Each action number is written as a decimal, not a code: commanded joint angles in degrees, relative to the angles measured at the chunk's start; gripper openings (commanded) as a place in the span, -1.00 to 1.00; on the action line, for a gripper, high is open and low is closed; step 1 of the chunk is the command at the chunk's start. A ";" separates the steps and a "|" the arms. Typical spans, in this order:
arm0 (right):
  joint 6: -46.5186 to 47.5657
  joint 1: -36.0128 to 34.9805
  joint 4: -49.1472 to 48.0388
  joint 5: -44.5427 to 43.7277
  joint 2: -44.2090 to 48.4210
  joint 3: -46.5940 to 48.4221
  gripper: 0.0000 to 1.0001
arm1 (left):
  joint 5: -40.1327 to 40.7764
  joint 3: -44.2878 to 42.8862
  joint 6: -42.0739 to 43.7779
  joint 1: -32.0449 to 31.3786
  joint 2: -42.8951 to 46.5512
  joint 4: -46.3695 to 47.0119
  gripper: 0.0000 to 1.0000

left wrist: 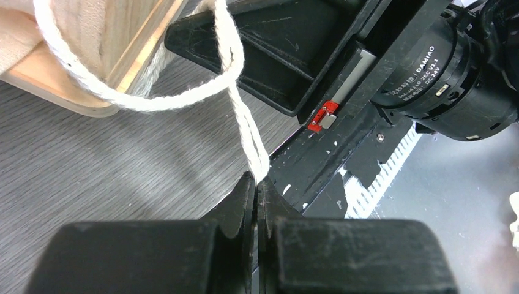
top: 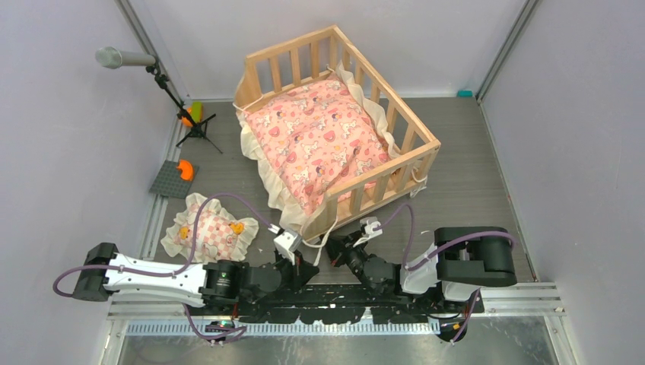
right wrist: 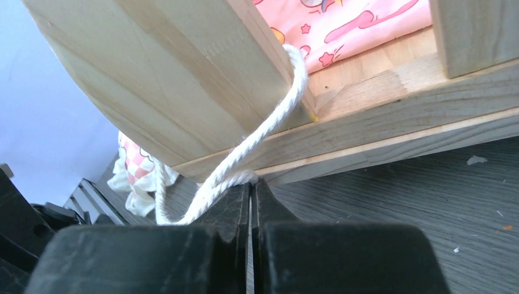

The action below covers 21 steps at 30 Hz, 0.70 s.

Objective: Set up the pet bed
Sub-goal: Cross the ropes on the bed frame.

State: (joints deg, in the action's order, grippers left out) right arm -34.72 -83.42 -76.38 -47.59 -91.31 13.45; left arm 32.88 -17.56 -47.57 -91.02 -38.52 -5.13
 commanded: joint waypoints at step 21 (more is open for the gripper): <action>-9.18 -1.66 -6.07 -5.54 1.29 2.99 -0.99 | 1.03 1.88 -1.03 -0.08 -0.46 4.35 -1.00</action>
State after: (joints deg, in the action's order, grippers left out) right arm -43.31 -84.68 -78.89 -52.47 -91.24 14.63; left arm 32.69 -15.92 -47.88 -91.00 -39.00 -3.07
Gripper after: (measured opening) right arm 0.045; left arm 0.012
